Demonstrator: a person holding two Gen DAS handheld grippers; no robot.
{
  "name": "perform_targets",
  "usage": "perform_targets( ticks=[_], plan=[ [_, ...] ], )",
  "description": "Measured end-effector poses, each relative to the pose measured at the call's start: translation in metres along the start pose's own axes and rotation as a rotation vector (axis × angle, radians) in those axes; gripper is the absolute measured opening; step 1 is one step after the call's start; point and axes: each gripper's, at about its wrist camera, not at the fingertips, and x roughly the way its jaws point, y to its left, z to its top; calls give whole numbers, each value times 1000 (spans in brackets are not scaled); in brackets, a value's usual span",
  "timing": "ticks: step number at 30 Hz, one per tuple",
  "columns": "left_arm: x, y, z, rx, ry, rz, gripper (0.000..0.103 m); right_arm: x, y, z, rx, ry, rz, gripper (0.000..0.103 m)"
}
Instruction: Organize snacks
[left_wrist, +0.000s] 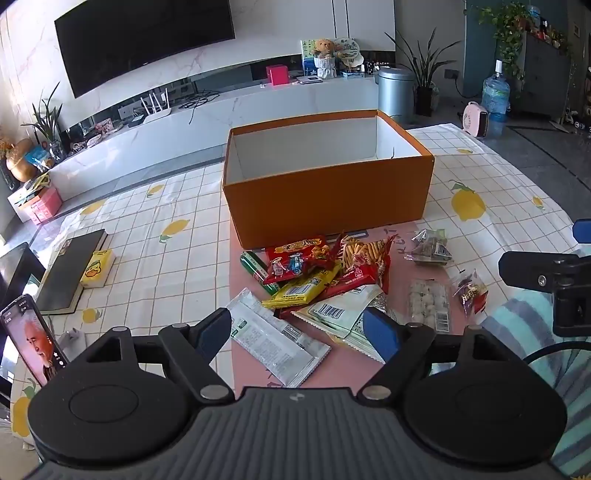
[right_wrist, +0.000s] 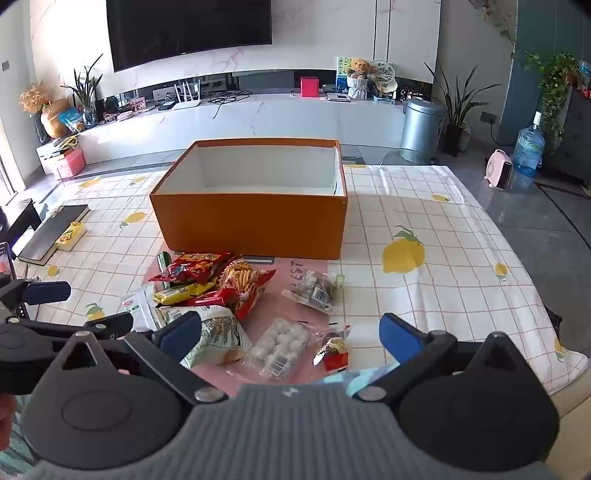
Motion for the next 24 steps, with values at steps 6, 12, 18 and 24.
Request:
perform_targets(
  ticks=[6,12,18,24],
  plan=[
    [-1,-1,0,-3,0,14,95,0,1,-2,-2,1,-7,99],
    [2,-2,-2,-4,6,14,95,1,2,5,-2,2,-4,99],
    [0,1,0,-13,7,7,95,2,3,3,-5,-2,-6,99],
    [0,1,-1,-15,8,3,95,4,3,2,-5,0,-7,99]
  ],
)
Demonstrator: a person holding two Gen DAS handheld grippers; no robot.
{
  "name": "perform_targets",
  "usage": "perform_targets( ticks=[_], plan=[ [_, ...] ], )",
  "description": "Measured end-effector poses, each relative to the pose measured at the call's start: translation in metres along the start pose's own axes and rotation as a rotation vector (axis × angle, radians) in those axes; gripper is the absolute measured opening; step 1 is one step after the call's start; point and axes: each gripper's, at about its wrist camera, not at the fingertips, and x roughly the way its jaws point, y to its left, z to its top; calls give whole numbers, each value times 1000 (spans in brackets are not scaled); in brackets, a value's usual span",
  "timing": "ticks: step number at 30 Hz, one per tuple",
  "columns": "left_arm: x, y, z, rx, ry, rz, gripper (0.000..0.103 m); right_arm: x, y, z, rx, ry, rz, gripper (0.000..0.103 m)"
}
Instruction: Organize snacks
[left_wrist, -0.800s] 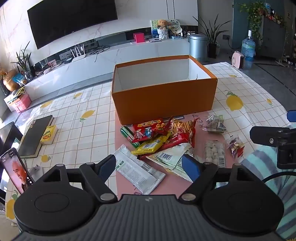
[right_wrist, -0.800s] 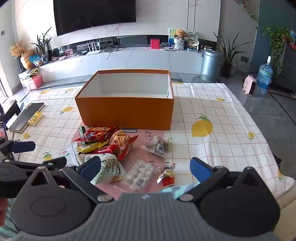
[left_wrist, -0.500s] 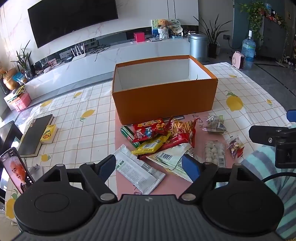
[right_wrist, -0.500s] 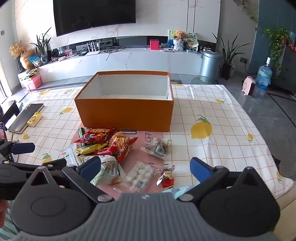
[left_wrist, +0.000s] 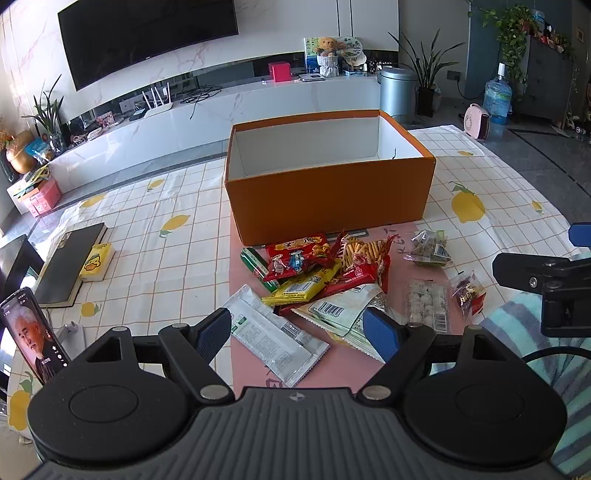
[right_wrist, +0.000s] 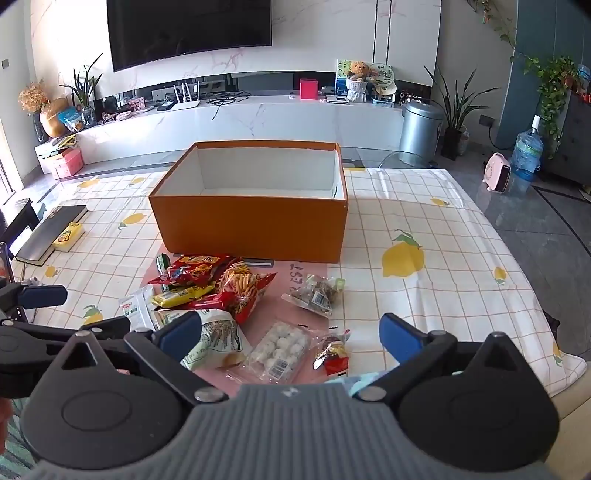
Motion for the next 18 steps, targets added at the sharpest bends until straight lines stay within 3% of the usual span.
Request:
perform_targets(
  ticks=[18],
  plan=[
    [-1,0,-1,-4,1,-4,95,0,3,-2,-7,-2,-3,99]
  ],
)
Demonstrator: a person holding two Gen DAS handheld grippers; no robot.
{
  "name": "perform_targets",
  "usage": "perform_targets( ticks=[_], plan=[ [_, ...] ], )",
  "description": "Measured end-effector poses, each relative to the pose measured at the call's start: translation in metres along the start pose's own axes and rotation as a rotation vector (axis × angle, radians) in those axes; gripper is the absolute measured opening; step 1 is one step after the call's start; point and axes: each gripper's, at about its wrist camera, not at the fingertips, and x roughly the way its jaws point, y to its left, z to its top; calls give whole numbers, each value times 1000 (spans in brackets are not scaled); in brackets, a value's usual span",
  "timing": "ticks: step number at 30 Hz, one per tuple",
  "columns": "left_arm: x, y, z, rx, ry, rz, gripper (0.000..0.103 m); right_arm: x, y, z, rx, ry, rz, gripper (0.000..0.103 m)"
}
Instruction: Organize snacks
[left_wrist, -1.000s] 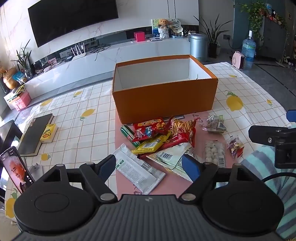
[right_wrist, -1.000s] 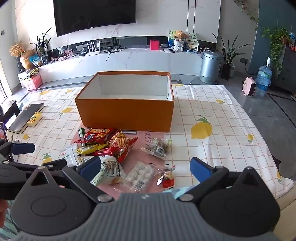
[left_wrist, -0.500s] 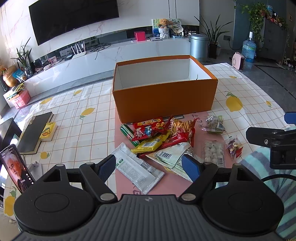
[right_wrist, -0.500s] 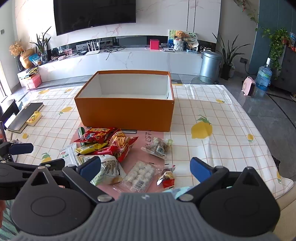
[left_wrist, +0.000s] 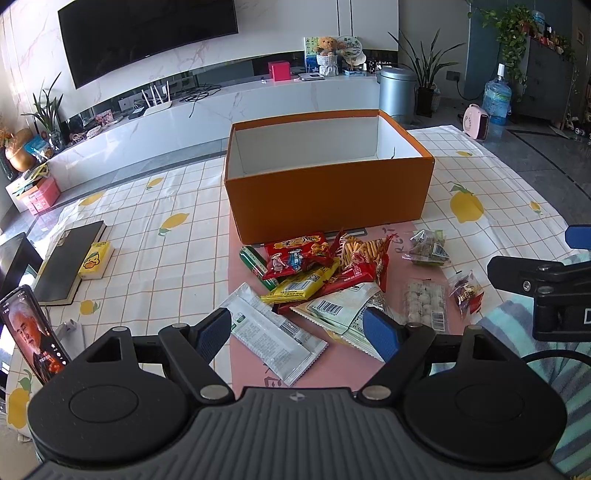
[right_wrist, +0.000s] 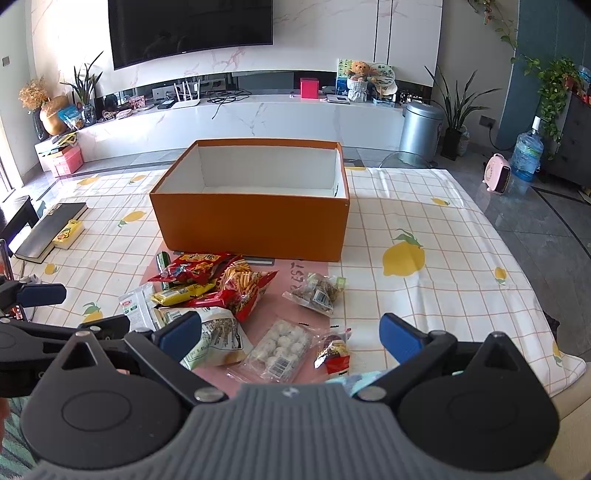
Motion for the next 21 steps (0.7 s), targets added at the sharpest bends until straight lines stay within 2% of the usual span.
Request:
perform_targets(
  ticks=[21],
  plan=[
    [-2,0,0,-4,-1,-2,95,0,0,0,0,1,-1,99]
  ],
)
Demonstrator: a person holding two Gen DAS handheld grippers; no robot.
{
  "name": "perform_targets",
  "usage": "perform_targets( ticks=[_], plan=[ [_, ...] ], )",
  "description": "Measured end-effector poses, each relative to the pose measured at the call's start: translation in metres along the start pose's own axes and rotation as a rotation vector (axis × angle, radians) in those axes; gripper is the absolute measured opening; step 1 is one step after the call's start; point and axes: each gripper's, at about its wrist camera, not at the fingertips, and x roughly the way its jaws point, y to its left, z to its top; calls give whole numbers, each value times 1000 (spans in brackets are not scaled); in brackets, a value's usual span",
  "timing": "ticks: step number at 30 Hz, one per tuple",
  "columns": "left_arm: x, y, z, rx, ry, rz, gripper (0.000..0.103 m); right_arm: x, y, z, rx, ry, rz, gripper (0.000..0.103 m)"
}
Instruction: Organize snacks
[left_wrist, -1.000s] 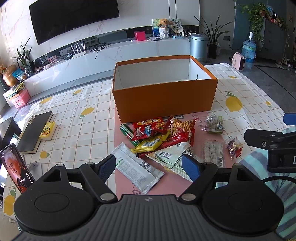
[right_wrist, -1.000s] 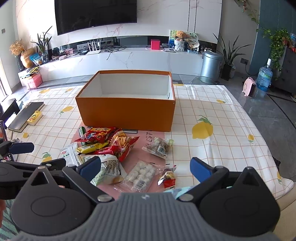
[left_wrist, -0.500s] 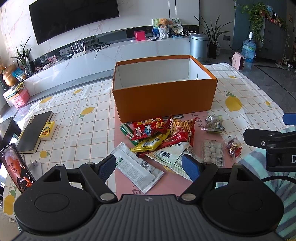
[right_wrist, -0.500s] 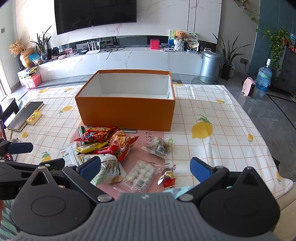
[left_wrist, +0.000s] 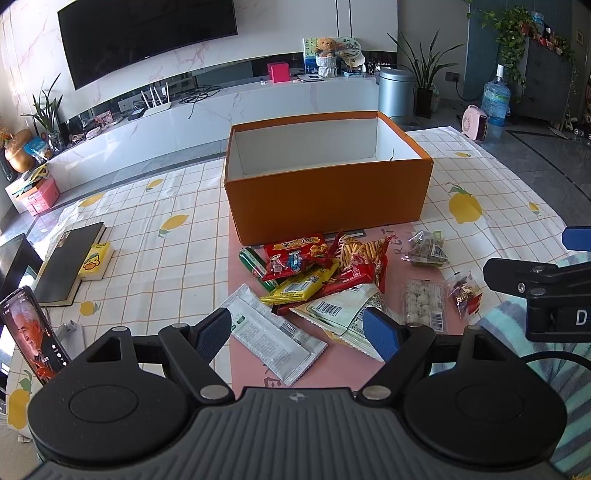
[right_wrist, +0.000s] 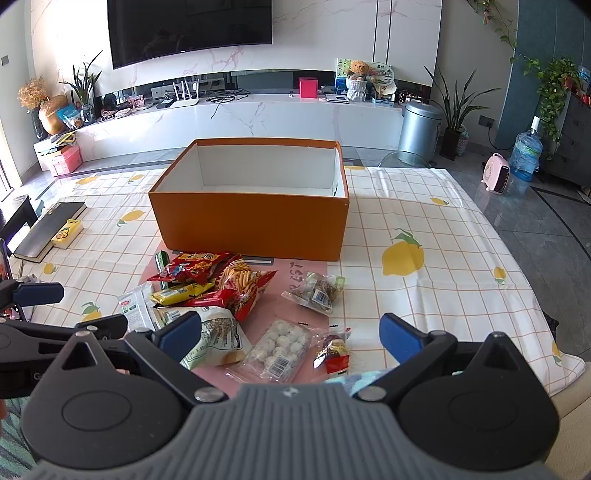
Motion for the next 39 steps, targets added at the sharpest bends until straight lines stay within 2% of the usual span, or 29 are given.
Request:
perform_targets(
  ticks=[34,39],
  plan=[
    [5,2,4,0,22,-28,95,14,-5,-2,2,29,6,99],
    [12,10,7,-44,39,-64,83,28,-21,0,49,49,32,99]
  ],
)
